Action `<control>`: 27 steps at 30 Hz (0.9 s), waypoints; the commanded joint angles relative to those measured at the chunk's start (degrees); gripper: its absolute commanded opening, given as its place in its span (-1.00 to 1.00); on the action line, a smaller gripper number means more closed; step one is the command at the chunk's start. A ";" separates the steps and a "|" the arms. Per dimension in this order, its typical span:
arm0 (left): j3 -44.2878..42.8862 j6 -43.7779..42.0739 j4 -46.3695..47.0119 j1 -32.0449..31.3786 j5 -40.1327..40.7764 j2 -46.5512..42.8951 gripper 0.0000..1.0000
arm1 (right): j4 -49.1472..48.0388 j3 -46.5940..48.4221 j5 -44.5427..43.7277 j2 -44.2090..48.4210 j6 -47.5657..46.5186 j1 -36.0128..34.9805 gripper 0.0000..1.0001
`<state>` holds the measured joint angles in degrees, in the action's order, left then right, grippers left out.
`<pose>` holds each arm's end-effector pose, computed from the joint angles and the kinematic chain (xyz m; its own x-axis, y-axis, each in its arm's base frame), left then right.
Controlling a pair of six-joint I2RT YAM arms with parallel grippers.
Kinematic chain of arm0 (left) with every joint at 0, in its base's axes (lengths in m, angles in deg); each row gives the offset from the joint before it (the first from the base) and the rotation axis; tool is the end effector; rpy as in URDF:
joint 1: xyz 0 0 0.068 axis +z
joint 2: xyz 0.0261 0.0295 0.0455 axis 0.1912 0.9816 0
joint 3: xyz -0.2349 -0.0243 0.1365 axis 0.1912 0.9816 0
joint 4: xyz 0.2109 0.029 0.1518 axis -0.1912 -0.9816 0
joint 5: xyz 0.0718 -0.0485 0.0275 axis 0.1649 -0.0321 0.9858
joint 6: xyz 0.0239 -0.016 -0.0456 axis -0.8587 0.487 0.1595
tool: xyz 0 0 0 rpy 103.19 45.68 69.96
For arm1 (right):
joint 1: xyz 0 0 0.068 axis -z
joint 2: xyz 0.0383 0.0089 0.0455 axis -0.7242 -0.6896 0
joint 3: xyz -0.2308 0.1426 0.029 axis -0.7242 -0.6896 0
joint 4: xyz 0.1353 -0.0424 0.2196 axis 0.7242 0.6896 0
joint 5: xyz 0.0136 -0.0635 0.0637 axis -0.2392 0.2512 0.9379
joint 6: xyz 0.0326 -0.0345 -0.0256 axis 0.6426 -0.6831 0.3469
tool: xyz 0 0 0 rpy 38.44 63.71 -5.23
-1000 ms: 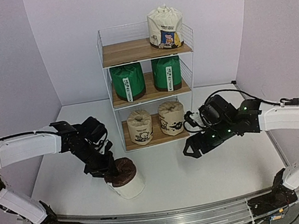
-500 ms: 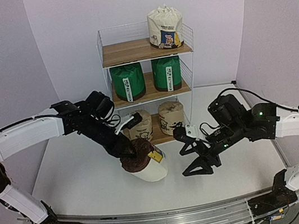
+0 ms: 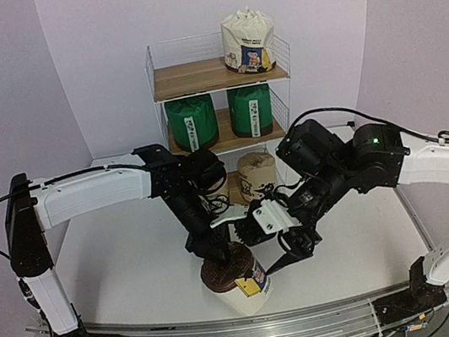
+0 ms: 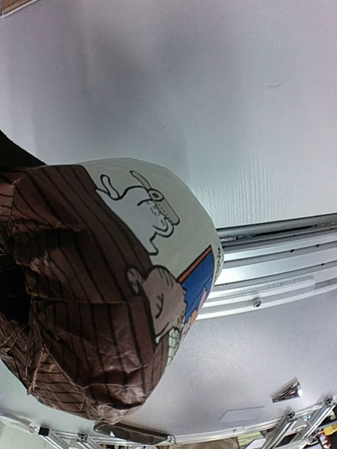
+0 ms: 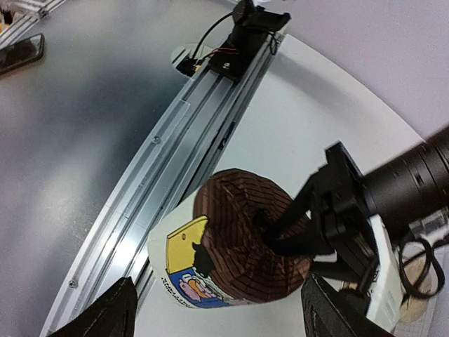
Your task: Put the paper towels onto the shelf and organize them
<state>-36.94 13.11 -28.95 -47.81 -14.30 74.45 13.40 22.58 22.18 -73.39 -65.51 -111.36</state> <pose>0.1742 -0.3248 0.2645 0.0159 0.8724 -0.4886 0.9342 -0.1871 -0.3037 0.1144 0.2760 0.3417 0.5211 -0.5283 -0.6704 -0.8518 -0.3718 -0.3691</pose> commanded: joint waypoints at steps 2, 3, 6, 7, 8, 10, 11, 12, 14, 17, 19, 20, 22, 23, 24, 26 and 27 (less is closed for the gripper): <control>-5.62 -5.20 -4.67 -0.40 -5.26 1.68 -0.94 | 14.30 8.10 -9.79 -5.29 -11.27 -7.37 0.54; -5.38 -5.20 -4.69 -0.62 -5.28 1.85 -0.94 | 16.12 9.00 -11.76 -6.28 -12.04 -8.52 0.54; -4.44 -4.48 -4.21 -1.60 -4.36 2.14 -0.93 | 18.63 11.31 -17.39 -9.42 -12.61 -11.20 0.49; -4.49 -4.39 -4.32 -2.01 -4.18 2.34 -0.92 | 18.61 11.88 -18.86 -10.28 -12.34 -11.67 0.47; -4.57 -4.29 -4.43 -2.43 -4.02 2.49 -0.92 | 18.58 12.52 -20.09 -11.27 -12.04 -12.18 0.45; -4.65 -4.14 -4.50 -3.00 -3.66 2.87 -0.91 | 18.54 13.16 -23.24 -12.63 -11.65 -12.70 0.40; -4.78 -4.07 -4.55 -3.13 -3.58 3.03 -0.90 | 18.43 13.41 -24.54 -13.19 -11.56 -12.81 0.38; -4.93 -3.94 -4.58 -3.26 -3.63 3.22 -0.89 | 18.33 13.72 -25.28 -13.75 -11.19 -12.89 0.35; -5.31 -3.74 -4.93 -3.46 -3.94 3.94 -0.87 | 17.90 14.00 -26.41 -14.53 -10.39 -12.99 0.30; -6.10 -3.69 -5.41 -3.83 -4.25 5.05 -0.87 | 16.49 13.32 -27.19 -14.92 -10.01 -13.28 0.25; -6.56 -3.93 -5.70 -3.91 -4.88 5.77 -0.87 | 14.90 12.36 -27.11 -14.70 -10.21 -13.41 0.22; -6.85 -4.16 -5.82 -3.91 -5.32 6.08 -0.87 | 14.21 11.84 -26.92 -14.64 -10.23 -13.54 0.21; -7.62 -4.58 -6.28 -3.92 -6.63 6.41 -0.87 | 13.10 10.94 -26.12 -14.61 -10.05 -14.11 0.16; -7.93 -4.68 -6.55 -3.92 -7.12 6.52 -0.87 | 12.61 10.60 -25.87 -14.61 -9.93 -14.51 0.15; -8.20 -5.00 -6.98 -3.90 -7.91 6.52 -0.87 | 12.21 10.29 -26.00 -14.57 -9.89 -14.79 0.14; -8.28 -5.98 -7.36 -3.91 -9.67 6.12 -0.87 | 11.60 9.66 -26.81 -14.44 -9.86 -15.39 0.12; -8.27 -6.41 -7.45 -3.89 -10.70 5.76 -0.88 | 11.39 9.34 -27.32 -14.37 -9.80 -15.61 0.12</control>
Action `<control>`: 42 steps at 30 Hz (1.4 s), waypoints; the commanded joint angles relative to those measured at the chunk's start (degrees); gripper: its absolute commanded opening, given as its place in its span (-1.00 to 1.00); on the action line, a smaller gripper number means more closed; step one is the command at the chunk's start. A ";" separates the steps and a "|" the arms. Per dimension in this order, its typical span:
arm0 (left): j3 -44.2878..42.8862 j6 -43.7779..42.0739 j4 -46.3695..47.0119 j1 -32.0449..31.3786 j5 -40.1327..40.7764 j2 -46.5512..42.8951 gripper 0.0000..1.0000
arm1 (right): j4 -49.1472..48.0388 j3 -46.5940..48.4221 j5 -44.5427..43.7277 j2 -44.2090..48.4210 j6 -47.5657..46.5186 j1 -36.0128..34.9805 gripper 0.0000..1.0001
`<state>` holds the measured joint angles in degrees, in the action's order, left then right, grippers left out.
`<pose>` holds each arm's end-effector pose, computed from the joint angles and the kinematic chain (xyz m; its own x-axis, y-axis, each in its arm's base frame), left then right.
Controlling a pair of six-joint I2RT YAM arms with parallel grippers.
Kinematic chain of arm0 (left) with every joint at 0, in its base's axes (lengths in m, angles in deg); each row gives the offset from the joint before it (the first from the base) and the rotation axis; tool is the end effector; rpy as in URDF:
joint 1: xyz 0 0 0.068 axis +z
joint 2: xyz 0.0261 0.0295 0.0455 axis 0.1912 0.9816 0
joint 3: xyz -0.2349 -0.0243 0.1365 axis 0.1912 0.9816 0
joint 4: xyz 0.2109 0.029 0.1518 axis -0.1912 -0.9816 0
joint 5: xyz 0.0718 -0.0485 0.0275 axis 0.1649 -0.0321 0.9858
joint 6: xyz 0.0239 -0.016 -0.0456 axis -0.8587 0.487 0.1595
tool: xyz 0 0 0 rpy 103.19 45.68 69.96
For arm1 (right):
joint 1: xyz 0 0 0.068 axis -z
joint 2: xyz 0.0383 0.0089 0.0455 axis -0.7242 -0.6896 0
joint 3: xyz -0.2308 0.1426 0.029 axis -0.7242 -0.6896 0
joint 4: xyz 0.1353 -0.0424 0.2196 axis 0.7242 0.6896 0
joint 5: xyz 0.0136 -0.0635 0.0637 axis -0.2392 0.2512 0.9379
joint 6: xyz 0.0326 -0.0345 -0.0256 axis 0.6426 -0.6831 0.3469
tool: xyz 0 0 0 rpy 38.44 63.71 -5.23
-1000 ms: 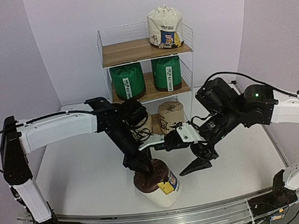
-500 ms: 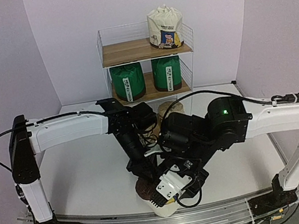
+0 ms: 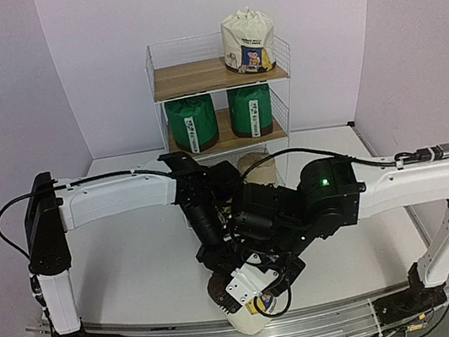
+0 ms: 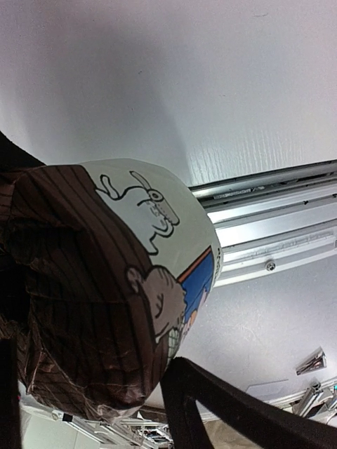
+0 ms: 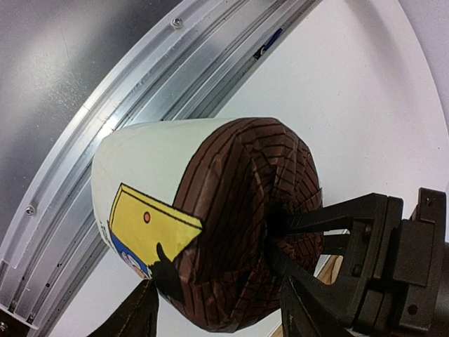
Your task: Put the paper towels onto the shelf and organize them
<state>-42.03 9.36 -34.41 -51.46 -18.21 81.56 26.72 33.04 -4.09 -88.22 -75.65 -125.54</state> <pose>0.1593 -0.3514 0.2439 0.0846 0.8908 -0.4465 0.8698 -0.2846 -0.4031 0.0676 0.3373 0.3039 0.7446 -0.6401 -0.1892 -0.6468 -0.6218 -0.4416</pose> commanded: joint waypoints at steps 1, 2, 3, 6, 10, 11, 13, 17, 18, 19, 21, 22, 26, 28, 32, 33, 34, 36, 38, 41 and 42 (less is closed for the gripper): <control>-3.12 -3.16 -2.03 -0.30 -7.84 -1.73 -0.88 | -2.12 -1.39 -1.65 0.57 0.56 -1.67 0.12; -3.14 -3.35 -2.14 -0.28 -8.61 -2.13 -0.87 | -2.18 -1.65 -2.17 0.76 0.75 -1.93 0.12; -3.02 -3.42 -2.16 -0.27 -9.04 -2.54 -0.87 | -2.22 -1.92 -2.59 1.02 0.81 -2.15 0.12; -2.43 -3.42 -1.73 -0.27 -9.11 -3.66 -0.85 | -2.12 -2.39 -2.38 1.68 0.51 -2.75 0.11; -3.70 -3.03 -2.12 -0.40 -8.92 -3.51 -0.81 | -2.12 -2.47 -0.87 1.28 0.34 -3.24 0.10; -4.41 -2.88 -2.52 -0.55 -8.58 -3.20 -0.81 | -2.12 -2.36 -0.88 0.85 0.34 -3.29 0.09; -5.74 -2.76 -3.33 -0.86 -8.05 -2.48 -0.79 | -2.13 -1.93 -1.24 -0.05 0.34 -3.37 0.06; -7.15 -3.17 -4.25 -1.05 -8.09 -1.80 -0.80 | -1.99 -1.37 -1.70 -1.08 0.51 -3.38 -0.14; -7.09 -3.17 -4.36 -1.10 -7.94 -1.92 -0.80 | -1.98 -1.36 -1.83 -1.05 0.64 -3.33 -0.22; -6.98 -3.16 -4.34 -1.08 -7.89 -2.07 -0.80 | -2.04 -1.41 -1.93 -1.02 0.64 -3.42 -0.31; -6.82 -2.83 -4.01 -1.10 -7.62 -2.49 -0.80 | -1.99 -1.25 -1.92 -0.85 0.68 -3.40 -0.54; -6.84 -2.51 -3.79 -1.14 -7.29 -2.67 -0.79 | -1.98 -1.08 -1.95 -0.84 0.65 -3.39 -0.65; -7.81 -0.99 -3.56 -1.59 -5.35 -3.06 -0.69 | -1.96 -0.68 -2.48 -0.96 -0.36 -3.43 -0.97; -8.41 -0.59 -3.54 -1.74 -4.66 -2.94 -0.66 | -1.91 -0.51 -2.92 -1.26 -0.57 -3.44 -1.00; -9.64 0.16 -3.81 -1.86 -3.91 -2.91 -0.53 | -1.92 -0.30 -4.13 -1.71 -1.25 -3.39 -1.00; -9.86 0.20 -3.86 -1.84 -3.76 -2.99 -0.46 | -1.89 -0.32 -4.38 -1.70 -1.39 -3.40 -1.00; -10.02 0.25 -3.89 -1.82 -3.54 -3.12 -0.39 | -1.82 -0.30 -4.68 -1.67 -1.54 -3.41 -1.00; -10.71 0.95 -3.79 -1.82 -2.37 -3.44 -0.28 | -1.86 -0.34 -5.57 -1.29 -1.64 -3.41 -1.00; -11.45 3.63 -2.28 -1.84 -0.22 -4.15 -0.09 | -1.92 -0.59 -6.52 -0.61 -1.56 -3.39 -1.00; -12.96 7.34 -0.83 -1.85 1.61 -5.99 0.97 | -1.93 -1.24 -8.00 0.87 -1.11 -3.39 -1.00; -12.55 8.01 0.32 -1.86 2.42 -7.00 0.99 | -1.93 -1.66 -8.42 1.52 -0.97 -3.39 -1.00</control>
<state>-50.81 12.53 -38.27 -52.76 -14.74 80.89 25.79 31.87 -9.60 -88.22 -76.70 -128.91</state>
